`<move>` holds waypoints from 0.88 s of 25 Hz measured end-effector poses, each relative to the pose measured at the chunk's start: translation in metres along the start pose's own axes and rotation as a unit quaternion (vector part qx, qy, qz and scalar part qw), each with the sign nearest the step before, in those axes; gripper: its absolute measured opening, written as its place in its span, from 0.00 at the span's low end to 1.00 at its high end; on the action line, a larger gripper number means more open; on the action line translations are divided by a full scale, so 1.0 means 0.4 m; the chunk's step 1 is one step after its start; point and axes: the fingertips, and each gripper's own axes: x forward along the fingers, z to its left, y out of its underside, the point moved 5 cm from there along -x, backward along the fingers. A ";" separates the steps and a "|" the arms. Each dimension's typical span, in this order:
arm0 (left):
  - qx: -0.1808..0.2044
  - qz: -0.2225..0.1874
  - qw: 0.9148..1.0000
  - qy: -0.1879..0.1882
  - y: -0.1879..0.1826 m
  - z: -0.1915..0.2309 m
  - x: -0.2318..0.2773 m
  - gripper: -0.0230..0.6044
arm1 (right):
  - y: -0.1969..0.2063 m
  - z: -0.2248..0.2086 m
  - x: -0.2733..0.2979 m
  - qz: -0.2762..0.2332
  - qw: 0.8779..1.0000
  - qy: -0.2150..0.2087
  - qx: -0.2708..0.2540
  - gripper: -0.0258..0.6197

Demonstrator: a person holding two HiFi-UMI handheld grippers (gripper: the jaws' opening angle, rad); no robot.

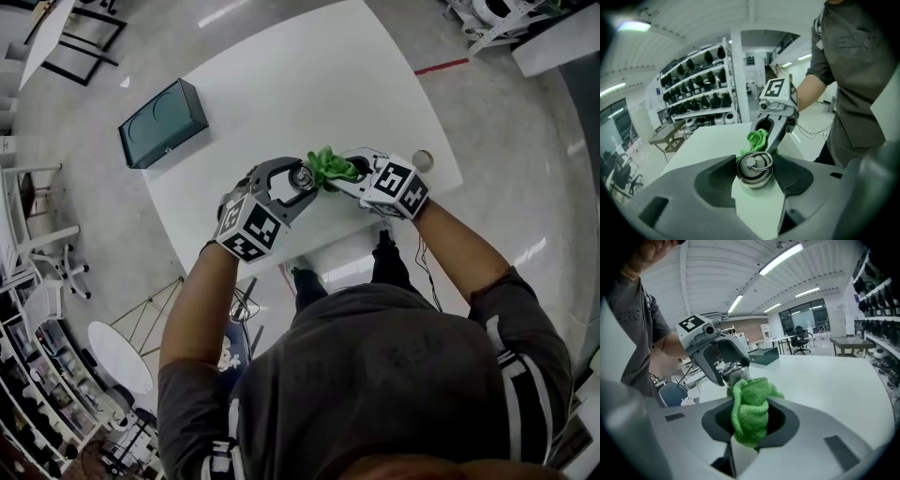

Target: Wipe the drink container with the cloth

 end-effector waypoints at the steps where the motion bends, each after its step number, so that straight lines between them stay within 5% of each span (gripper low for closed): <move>1: 0.024 0.001 1.000 0.014 0.001 -0.005 0.000 0.41 | 0.010 0.002 0.003 0.005 1.000 -0.003 0.004 0.17; 7: 0.123 -0.003 0.989 0.081 0.007 -0.018 -0.001 0.41 | 0.073 0.013 0.020 0.071 0.997 -0.041 -0.011 0.17; 11: 0.171 -0.008 0.980 0.101 -0.001 -0.031 -0.002 0.41 | 0.014 -0.081 0.005 -0.019 0.992 -0.052 0.113 0.17; 13: 0.183 -0.012 0.978 0.102 -0.002 -0.037 -0.002 0.41 | -0.028 -0.107 0.022 -0.050 0.982 -0.083 0.163 0.17; 17: 0.188 -0.014 0.977 0.102 0.001 -0.035 0.000 0.41 | -0.039 -0.113 0.091 -0.029 0.972 -0.133 0.194 0.17; 22: 0.183 -0.020 0.978 0.100 0.009 -0.026 -0.006 0.41 | -0.015 -0.136 0.141 0.013 0.971 -0.124 0.203 0.16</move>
